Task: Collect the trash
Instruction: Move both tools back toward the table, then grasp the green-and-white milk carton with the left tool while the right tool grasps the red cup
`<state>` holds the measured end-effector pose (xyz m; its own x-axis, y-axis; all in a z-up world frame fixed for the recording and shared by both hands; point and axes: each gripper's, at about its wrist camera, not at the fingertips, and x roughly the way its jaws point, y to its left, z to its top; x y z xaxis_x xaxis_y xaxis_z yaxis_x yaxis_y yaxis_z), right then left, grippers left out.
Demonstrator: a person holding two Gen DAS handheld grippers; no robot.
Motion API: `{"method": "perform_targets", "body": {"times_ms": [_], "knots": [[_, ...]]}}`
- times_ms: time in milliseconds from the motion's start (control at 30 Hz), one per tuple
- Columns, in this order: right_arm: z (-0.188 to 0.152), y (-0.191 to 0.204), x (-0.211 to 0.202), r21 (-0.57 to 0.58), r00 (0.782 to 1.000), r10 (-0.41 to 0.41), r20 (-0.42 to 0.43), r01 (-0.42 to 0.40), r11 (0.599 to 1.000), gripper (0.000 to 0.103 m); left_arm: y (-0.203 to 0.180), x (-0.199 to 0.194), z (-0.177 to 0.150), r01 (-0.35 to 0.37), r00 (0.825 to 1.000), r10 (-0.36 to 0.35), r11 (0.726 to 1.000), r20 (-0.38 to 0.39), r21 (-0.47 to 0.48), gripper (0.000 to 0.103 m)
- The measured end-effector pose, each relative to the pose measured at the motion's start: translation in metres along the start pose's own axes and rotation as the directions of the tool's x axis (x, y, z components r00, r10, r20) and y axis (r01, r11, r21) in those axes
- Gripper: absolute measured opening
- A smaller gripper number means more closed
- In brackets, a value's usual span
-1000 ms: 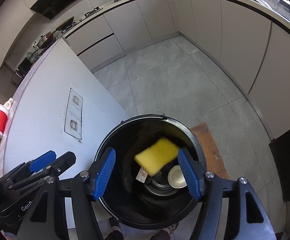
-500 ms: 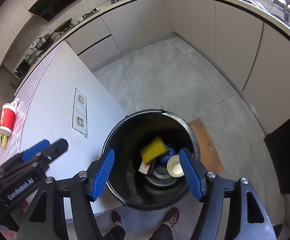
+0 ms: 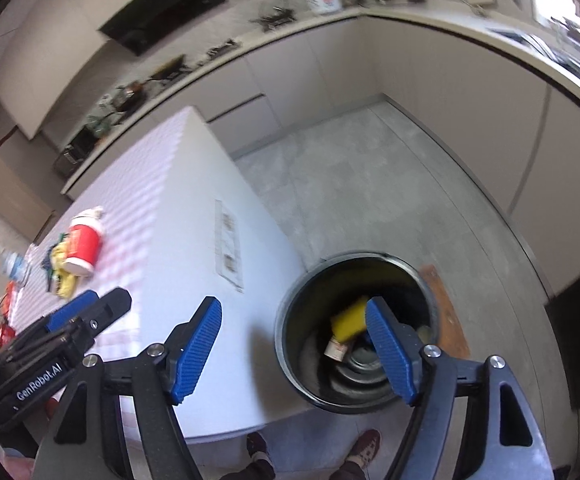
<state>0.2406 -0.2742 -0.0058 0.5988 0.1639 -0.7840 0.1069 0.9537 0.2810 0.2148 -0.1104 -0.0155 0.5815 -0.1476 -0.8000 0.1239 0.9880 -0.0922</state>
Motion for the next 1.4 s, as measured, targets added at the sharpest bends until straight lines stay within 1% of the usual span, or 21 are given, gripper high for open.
{"method": "perform_targets", "body": {"times_ms": [167, 300, 533, 700, 833, 967, 1100, 1300, 1400], "knots": [[0.001, 0.049, 0.008, -0.038, 0.999, 0.032, 0.022, -0.031, 0.999, 0.079, 0.051, -0.012, -0.001, -0.047, 0.998, 0.048, 0.998, 0.030, -0.039, 0.068], [-0.001, 0.094, 0.018, -0.062, 0.999, 0.051, 0.013, -0.050, 0.997, 0.080, 0.096, -0.020, 0.002, -0.066, 0.997, 0.069, 0.994, 0.038, -0.082, 0.069], [-0.003, 0.172, 0.035, -0.113, 0.997, 0.080, 0.014, -0.077, 0.991, 0.081, 0.177, -0.033, 0.010, -0.125, 0.990, 0.133, 0.984, 0.055, -0.127, 0.071], [-0.002, 0.223, 0.052, -0.148, 0.995, 0.100, 0.009, -0.098, 0.984, 0.081, 0.225, -0.035, 0.016, -0.155, 0.985, 0.166, 0.973, 0.055, -0.169, 0.072], [-0.002, 0.253, 0.066, -0.161, 0.994, 0.107, 0.009, -0.104, 0.981, 0.082, 0.262, -0.030, 0.021, -0.173, 0.982, 0.184, 0.965, 0.040, -0.195, 0.073], [0.001, 0.278, 0.081, -0.169, 0.994, 0.107, 0.007, -0.104, 0.980, 0.082, 0.287, -0.023, 0.027, -0.179, 0.981, 0.191, 0.961, 0.034, -0.211, 0.073], [0.006, 0.296, 0.096, -0.175, 0.995, 0.101, 0.002, -0.099, 0.980, 0.084, 0.304, -0.014, 0.035, -0.175, 0.983, 0.183, 0.960, 0.020, -0.217, 0.074], [0.015, 0.313, 0.118, -0.177, 0.997, 0.081, -0.008, -0.081, 0.981, 0.085, 0.313, 0.003, 0.049, -0.167, 0.985, 0.170, 0.966, -0.003, -0.196, 0.074], [0.020, 0.317, 0.128, -0.175, 0.998, 0.069, -0.014, -0.071, 0.982, 0.086, 0.319, 0.015, 0.055, -0.151, 0.988, 0.150, 0.968, -0.021, -0.201, 0.074]]}}
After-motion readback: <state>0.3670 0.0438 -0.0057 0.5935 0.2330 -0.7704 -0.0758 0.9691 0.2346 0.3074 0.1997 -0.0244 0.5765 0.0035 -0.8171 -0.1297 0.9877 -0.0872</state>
